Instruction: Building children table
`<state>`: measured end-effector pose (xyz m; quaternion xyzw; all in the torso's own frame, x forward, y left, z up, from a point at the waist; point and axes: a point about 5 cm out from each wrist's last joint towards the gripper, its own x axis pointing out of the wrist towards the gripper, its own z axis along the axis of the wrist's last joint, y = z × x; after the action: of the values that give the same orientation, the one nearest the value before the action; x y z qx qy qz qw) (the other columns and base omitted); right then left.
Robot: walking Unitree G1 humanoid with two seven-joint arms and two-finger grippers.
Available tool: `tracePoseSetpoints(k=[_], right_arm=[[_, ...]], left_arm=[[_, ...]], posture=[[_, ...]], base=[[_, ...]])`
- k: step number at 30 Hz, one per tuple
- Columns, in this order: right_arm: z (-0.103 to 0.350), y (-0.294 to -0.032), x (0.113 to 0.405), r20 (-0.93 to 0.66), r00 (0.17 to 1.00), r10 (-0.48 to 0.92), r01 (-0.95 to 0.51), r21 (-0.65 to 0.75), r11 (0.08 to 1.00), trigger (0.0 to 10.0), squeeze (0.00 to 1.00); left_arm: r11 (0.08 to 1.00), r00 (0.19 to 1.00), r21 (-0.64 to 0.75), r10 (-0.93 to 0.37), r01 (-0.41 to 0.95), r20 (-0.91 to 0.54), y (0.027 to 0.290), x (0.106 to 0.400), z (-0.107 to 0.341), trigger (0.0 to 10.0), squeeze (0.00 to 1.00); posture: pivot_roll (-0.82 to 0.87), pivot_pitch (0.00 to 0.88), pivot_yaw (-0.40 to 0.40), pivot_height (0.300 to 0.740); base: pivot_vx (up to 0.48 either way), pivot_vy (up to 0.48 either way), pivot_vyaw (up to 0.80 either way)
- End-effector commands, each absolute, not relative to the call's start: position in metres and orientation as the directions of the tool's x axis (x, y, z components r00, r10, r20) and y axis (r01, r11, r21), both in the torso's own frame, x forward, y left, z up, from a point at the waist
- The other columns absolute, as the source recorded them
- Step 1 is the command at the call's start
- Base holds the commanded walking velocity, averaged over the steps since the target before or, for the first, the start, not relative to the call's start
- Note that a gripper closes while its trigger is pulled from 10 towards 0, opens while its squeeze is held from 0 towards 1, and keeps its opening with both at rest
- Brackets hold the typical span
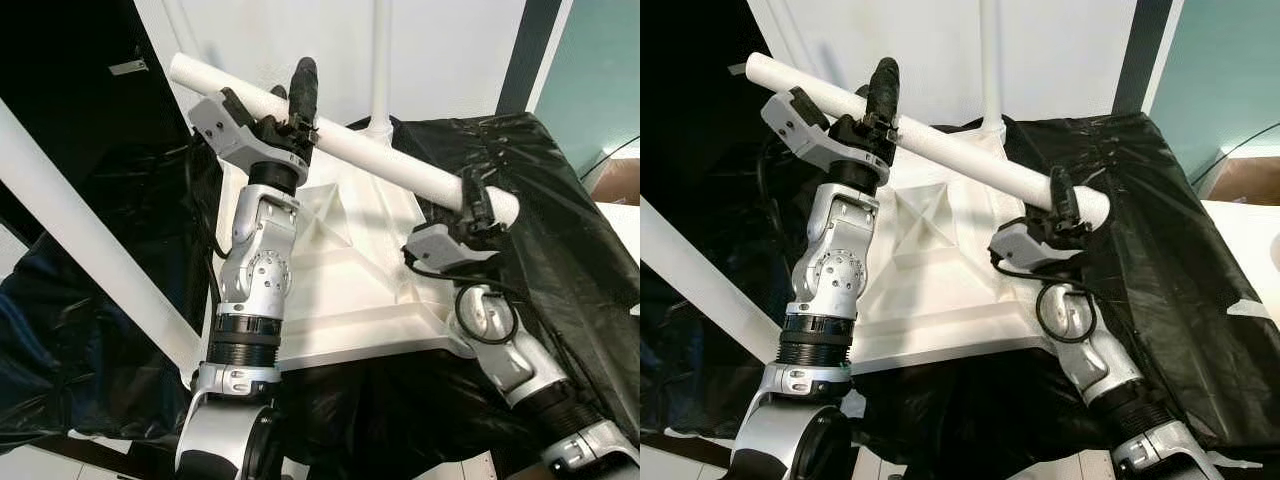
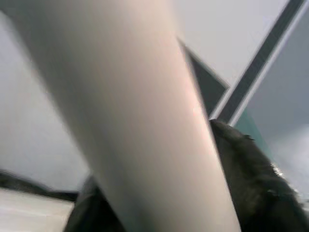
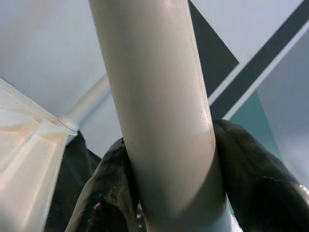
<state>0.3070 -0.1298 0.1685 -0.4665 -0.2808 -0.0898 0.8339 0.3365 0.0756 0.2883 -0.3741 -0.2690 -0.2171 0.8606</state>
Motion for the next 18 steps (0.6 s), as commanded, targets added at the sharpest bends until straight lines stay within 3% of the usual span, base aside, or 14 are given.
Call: tracePoseSetpoints(k=[1, 3, 4, 8, 11, 12, 16, 18], right_arm=[[0.175, -0.117, 0.305, 0.587, 0.794, 0.159, 0.4, -0.701, 0.59, 10.0, 0.0], [0.173, -0.114, 0.308, 0.548, 0.82, 0.168, 0.34, -0.701, 0.627, 10.0, 0.0], [0.173, -0.11, 0.31, 0.493, 0.852, 0.178, 0.254, -0.685, 0.683, 10.0, 1.0], [0.178, -0.103, 0.314, 0.351, 0.913, 0.21, 0.061, -0.626, 0.778, 10.0, 1.0], [0.179, -0.102, 0.315, 0.322, 0.923, 0.209, 0.032, -0.607, 0.794, 10.0, 1.0], [0.187, -0.103, 0.319, 0.273, 0.935, 0.226, -0.021, -0.594, 0.805, 10.0, 0.0], [0.195, -0.106, 0.326, 0.194, 0.941, 0.277, -0.11, -0.599, 0.793, 10.0, 0.0], [0.19, -0.114, 0.34, 0.098, 0.944, 0.316, -0.176, -0.66, 0.731, 10.0, 0.0]], left_arm=[[0.604, 0.748, -0.525, -0.189, 0.6, 0.637, 0.066, 0.333, 0.286, 0.0, 0.0], [0.608, 0.74, -0.513, -0.196, 0.606, 0.643, 0.065, 0.332, 0.287, 0.0, 0.0], [0.61, 0.734, -0.504, -0.202, 0.612, 0.648, 0.064, 0.331, 0.287, 0.0, 0.0], [0.626, 0.718, -0.468, -0.222, 0.624, 0.66, 0.063, 0.33, 0.288, 0.0, 0.0], [0.63, 0.714, -0.459, -0.227, 0.626, 0.663, 0.063, 0.329, 0.288, 0.0, 0.0], [0.618, 0.717, -0.475, -0.219, 0.627, 0.662, 0.064, 0.33, 0.289, 0.0, 0.0], [0.601, 0.717, -0.49, -0.211, 0.631, 0.665, 0.063, 0.33, 0.291, 0.0, 0.0], [0.582, 0.708, -0.493, -0.216, 0.646, 0.673, 0.06, 0.329, 0.294, 0.0, 0.0]], posture=[[-0.1, 0.0, 0.128, 0.74], [-0.1, 0.0, 0.129, 0.74], [-0.1, 0.0, 0.129, 0.74], [-0.1, 0.0, 0.128, 0.74], [-0.1, 0.0, 0.128, 0.74], [-0.11, 0.0, 0.126, 0.74], [-0.11, 0.0, 0.124, 0.74], [-0.12, 0.0, 0.124, 0.74]], base=[[0.0, 0.0, 0.0], [0.0, 0.0, 0.0], [0.0, 0.0, 0.0], [0.0, 0.0, 0.0], [0.0, 0.0, 0.0], [0.0, 0.0, 0.0], [0.0, 0.0, 0.0], [0.0, 0.0, 0.0]])
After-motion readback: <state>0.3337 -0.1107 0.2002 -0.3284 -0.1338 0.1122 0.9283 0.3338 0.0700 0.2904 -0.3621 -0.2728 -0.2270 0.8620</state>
